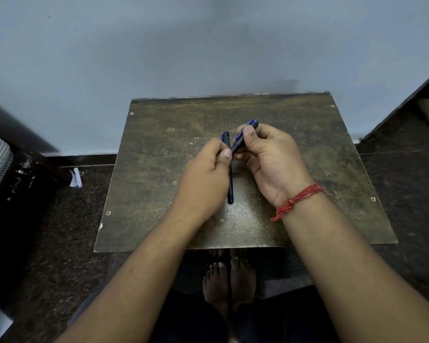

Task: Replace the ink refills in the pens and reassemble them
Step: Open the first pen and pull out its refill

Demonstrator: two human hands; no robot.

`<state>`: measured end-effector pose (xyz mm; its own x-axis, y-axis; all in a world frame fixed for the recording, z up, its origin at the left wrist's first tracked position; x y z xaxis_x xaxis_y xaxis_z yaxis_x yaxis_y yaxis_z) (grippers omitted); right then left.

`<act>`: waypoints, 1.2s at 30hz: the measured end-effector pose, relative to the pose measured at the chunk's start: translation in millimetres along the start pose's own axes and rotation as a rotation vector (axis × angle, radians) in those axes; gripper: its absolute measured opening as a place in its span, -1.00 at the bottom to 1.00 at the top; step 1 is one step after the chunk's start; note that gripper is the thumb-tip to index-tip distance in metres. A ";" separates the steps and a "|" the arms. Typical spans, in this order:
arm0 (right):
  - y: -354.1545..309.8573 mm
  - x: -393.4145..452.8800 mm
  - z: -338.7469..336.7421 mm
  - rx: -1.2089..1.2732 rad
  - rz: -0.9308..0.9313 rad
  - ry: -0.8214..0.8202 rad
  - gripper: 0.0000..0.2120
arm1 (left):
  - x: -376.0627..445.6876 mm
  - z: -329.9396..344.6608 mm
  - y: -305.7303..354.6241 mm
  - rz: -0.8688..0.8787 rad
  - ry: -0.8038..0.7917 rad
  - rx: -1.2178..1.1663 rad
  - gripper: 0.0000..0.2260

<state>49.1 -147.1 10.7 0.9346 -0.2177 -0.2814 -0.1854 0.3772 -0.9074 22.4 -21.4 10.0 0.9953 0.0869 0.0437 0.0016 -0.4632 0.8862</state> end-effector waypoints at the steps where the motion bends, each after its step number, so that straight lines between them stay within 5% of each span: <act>1: 0.2 0.1 0.6 0.027 0.008 0.007 -0.79 | 0.3 0.6 -0.8 -0.013 -0.006 -0.007 -0.75; 8: 0.2 -0.7 4.5 0.145 0.047 0.033 -0.76 | 5.1 3.4 -6.0 -0.076 -0.067 -0.178 -0.77; 12: -29.4 24.1 -30.4 0.330 -0.032 0.287 -0.75 | -6.6 3.5 -19.2 -0.129 -0.145 -0.181 -0.76; 18: -32.4 26.4 -64.2 -0.610 -0.321 0.318 -0.81 | 4.5 -6.4 -29.9 -0.190 0.040 -0.236 -0.71; 23: -37.5 25.5 -59.7 -1.042 -0.345 0.290 -0.88 | 6.6 -6.5 -34.4 -0.198 0.087 -0.250 -0.71; 29: -34.0 24.3 -62.5 -1.346 -0.285 0.255 -0.81 | 7.7 -4.5 -32.5 -0.195 0.087 -0.243 -0.73; 36: -32.5 23.5 -62.7 -1.397 -0.243 0.250 -0.80 | 4.8 -2.4 -29.3 -0.179 0.070 -0.224 -0.72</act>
<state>58.1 -220.9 14.0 0.9361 -0.3515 0.0087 -0.3091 -0.8345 -0.4562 26.9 -5.3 -14.6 0.9720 0.2136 -0.0976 0.1470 -0.2296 0.9621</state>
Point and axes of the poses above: each hand's wrist, its own x-axis towards the middle knuckle, its own z-axis out of the palm, y = z × x, the point moved 3 cm from there along x, towards the middle knuckle, and after that the axes turned 9 degrees about y, right-handed, at the moved point
